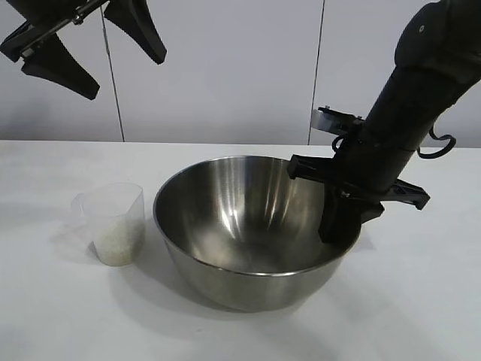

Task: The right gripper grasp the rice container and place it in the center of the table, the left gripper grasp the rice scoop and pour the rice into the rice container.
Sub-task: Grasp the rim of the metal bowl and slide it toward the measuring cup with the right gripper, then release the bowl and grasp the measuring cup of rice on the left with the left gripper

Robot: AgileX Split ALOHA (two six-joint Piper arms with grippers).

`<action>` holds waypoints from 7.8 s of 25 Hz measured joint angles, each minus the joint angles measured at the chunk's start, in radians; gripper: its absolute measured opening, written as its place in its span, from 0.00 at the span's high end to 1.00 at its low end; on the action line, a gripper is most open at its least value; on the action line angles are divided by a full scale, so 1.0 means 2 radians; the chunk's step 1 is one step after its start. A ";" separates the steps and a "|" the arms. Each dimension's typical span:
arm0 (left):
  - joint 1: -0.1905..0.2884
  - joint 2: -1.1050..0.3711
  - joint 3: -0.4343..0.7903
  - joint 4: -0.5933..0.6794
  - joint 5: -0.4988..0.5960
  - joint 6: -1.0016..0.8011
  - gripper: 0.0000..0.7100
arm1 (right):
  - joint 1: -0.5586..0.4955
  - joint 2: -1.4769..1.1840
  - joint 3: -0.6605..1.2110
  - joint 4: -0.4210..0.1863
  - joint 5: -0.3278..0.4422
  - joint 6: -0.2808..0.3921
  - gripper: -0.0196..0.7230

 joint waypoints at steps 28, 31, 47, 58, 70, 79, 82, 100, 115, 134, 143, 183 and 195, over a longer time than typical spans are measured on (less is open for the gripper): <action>0.000 0.000 0.000 0.000 -0.001 0.000 0.03 | 0.000 -0.041 -0.041 -0.019 0.052 0.023 0.12; 0.000 0.000 0.000 0.000 -0.001 0.000 0.03 | 0.000 -0.061 -0.069 -0.039 0.074 0.043 0.10; 0.000 0.000 0.000 -0.003 -0.030 0.061 0.03 | -0.064 -0.086 -0.107 0.021 0.108 0.047 0.09; -0.069 -0.115 0.156 -0.016 -0.407 0.288 0.05 | -0.064 -0.087 -0.107 0.022 0.108 0.041 0.09; -0.113 -0.138 0.326 0.015 -0.793 0.284 0.11 | -0.064 -0.087 -0.107 0.013 0.108 0.037 0.09; -0.113 -0.140 0.466 0.110 -1.020 0.024 0.11 | -0.064 -0.087 -0.107 0.012 0.113 0.032 0.09; -0.113 -0.140 0.511 0.125 -1.028 0.044 0.11 | -0.064 -0.087 -0.107 0.012 0.115 0.031 0.09; -0.113 -0.013 0.664 0.151 -1.029 0.058 0.11 | -0.064 -0.087 -0.107 0.008 0.118 0.029 0.09; -0.080 0.121 0.596 0.165 -1.035 0.058 0.11 | -0.064 -0.087 -0.107 0.004 0.117 0.027 0.09; -0.012 0.159 0.567 0.279 -1.036 0.020 0.11 | -0.064 -0.087 -0.107 0.002 0.118 0.027 0.09; -0.012 0.164 0.545 0.279 -1.036 0.020 0.11 | -0.064 -0.087 -0.107 0.002 0.119 0.027 0.09; -0.012 0.174 0.487 0.256 -1.036 -0.015 0.22 | -0.064 -0.087 -0.107 0.001 0.120 0.027 0.09; -0.012 0.174 0.487 0.290 -1.035 -0.022 0.98 | -0.064 -0.087 -0.107 0.001 0.120 0.027 0.09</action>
